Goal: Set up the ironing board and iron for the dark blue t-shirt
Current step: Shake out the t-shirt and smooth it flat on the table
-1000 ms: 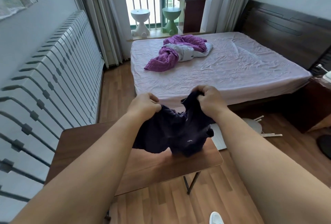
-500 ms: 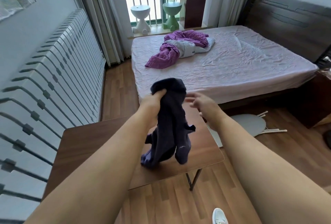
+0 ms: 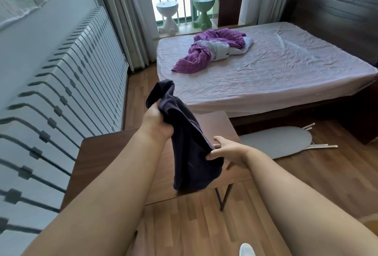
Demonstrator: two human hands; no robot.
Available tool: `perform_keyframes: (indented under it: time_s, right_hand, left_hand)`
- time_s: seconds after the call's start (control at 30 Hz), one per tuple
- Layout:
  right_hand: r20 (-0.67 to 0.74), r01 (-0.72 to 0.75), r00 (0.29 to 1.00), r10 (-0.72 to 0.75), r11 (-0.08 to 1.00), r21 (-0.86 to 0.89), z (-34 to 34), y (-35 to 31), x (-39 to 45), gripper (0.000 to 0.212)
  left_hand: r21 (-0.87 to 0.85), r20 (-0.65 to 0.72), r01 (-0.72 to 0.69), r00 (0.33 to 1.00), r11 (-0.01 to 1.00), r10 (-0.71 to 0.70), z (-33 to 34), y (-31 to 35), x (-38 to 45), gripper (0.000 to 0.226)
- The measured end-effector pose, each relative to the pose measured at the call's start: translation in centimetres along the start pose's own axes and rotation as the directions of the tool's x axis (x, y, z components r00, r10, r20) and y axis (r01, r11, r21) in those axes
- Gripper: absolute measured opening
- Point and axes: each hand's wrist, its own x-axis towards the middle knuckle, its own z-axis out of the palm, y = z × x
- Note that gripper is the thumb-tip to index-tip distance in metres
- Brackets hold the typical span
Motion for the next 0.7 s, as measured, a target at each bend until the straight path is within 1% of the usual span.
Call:
perform_keyframes:
  time_s: [0.03, 0.07, 0.1, 0.13, 0.17, 0.2, 0.23, 0.27, 0.3, 0.33, 0.37, 0.4, 0.43, 0.47, 0.5, 0.53, 0.57, 0.63, 0.67, 0.7]
  right_hand:
    - [0.037, -0.025, 0.999, 0.021, 0.996, 0.089, -0.2, 0.3, 0.0, 0.119]
    - [0.068, -0.027, 0.997, 0.021, 0.996, 0.091, -0.2, 0.4, -0.2, 0.128]
    - [0.087, -0.007, 0.996, 0.005, 1.0, 0.016, -0.3, 0.6, -0.4, 0.127]
    - [0.066, 0.032, 0.997, -0.027, 0.997, -0.077, 0.1, 0.7, -0.1, 0.117]
    - [0.015, 0.082, 0.997, -0.081, 0.985, -0.153, 0.5, 1.0, 0.2, 0.097]
    - [-0.048, 0.126, 0.989, -0.139, 0.97, -0.209, 0.7, 1.2, 0.6, 0.069]
    - [-0.111, 0.156, 0.976, -0.187, 0.958, -0.241, 0.8, 1.6, 0.9, 0.042]
    - [-0.164, 0.179, 0.961, -0.224, 0.951, -0.251, 0.6, 1.9, 1.1, 0.023]
    - [-0.193, 0.213, 0.947, -0.258, 0.95, -0.227, 0.0, 2.2, 1.1, 0.013]
    - [-0.21, 0.256, 0.936, -0.282, 0.956, -0.144, -0.7, 2.3, 0.9, 0.01]
    - [-0.225, 0.308, 0.927, -0.301, 0.951, -0.003, -1.6, 2.3, 0.5, 0.009]
    - [-0.246, 0.346, 0.922, -0.3, 0.922, 0.172, -2.5, 2.1, -0.2, 0.01]
    - [-0.271, 0.364, 0.921, -0.279, 0.864, 0.349, -3.5, 1.7, -0.8, 0.013]
    - [-0.281, 0.366, 0.925, -0.255, 0.794, 0.485, -4.5, 1.3, -1.2, 0.02]
    - [-0.273, 0.349, 0.934, -0.229, 0.741, 0.574, -5.5, 1.0, -1.4, 0.025]
    - [-0.256, 0.327, 0.944, -0.21, 0.714, 0.619, -6.6, 0.6, -1.6, 0.028]
    - [-0.241, 0.311, 0.949, -0.202, 0.713, 0.628, -7.4, 0.3, -1.7, 0.029]
    - [-0.213, 0.281, 0.958, -0.19, 0.762, 0.584, -8.7, -0.5, -2.2, 0.028]
    - [-0.175, 0.254, 0.967, -0.186, 0.788, 0.561, -9.4, -0.6, -2.4, 0.023]
    - [-0.106, 0.211, 0.977, -0.183, 0.803, 0.558, -10.2, -0.6, -2.6, 0.018]
  left_hand:
    - [-0.036, -0.006, -0.018, 1.0, 0.999, 0.018, -0.1, -0.1, -0.2, 0.029]
    - [-0.077, -0.003, -0.025, 1.0, 0.997, 0.025, 0.1, -0.4, -0.6, 0.027]
    - [-0.105, -0.003, -0.035, 0.999, 0.994, 0.035, 0.4, -0.9, -1.0, 0.026]
    - [-0.108, -0.002, -0.035, 0.999, 0.994, 0.035, 0.7, -1.1, -1.3, 0.026]
    - [-0.124, -0.007, -0.038, 0.999, 0.992, 0.038, 1.1, -1.4, -1.8, 0.026]
    - [-0.125, -0.02, -0.045, 0.999, 0.991, 0.043, 1.4, -1.9, -2.0, 0.027]
    - [-0.139, -0.027, -0.061, 0.998, 0.988, 0.058, 1.6, -2.1, -2.3, 0.029]
    - [-0.151, -0.027, -0.082, 0.997, 0.985, 0.079, 1.9, -2.4, -2.8, 0.033]
    - [-0.179, -0.025, -0.098, 0.995, 0.979, 0.095, 2.1, -2.5, -3.1, 0.038]
    - [-0.181, -0.035, -0.111, 0.994, 0.977, 0.106, 2.0, -2.5, -3.2, 0.043]
    - [-0.191, -0.045, -0.126, 0.992, 0.973, 0.119, 1.8, -2.5, -3.4, 0.042]
    - [-0.181, -0.077, -0.136, 0.989, 0.974, 0.124, 1.4, -2.5, -3.3, 0.036]
    - [-0.181, -0.119, -0.131, 0.987, 0.975, 0.11, 0.9, -2.4, -3.3, 0.028]
    - [-0.153, -0.152, -0.118, 0.984, 0.981, 0.095, 0.3, -2.4, -3.3, 0.029]
    - [-0.123, -0.173, -0.096, 0.982, 0.988, 0.074, -0.4, -2.6, -3.2, 0.036]
    - [-0.095, -0.209, -0.078, 0.976, 0.992, 0.057, -0.8, -3.1, -3.3, 0.041]
    - [-0.079, -0.247, -0.042, 0.969, 0.996, 0.021, -1.3, -3.7, -3.3, 0.044]
    - [-0.052, -0.299, 0.039, 0.953, 0.998, -0.053, -2.3, -4.2, -3.4, 0.047]
    - [-0.033, -0.311, 0.078, 0.947, 0.996, -0.084, -2.7, -4.6, -3.4, 0.048]
    - [-0.009, -0.324, 0.125, 0.938, 0.992, -0.121, -3.0, -5.0, -3.6, 0.044]
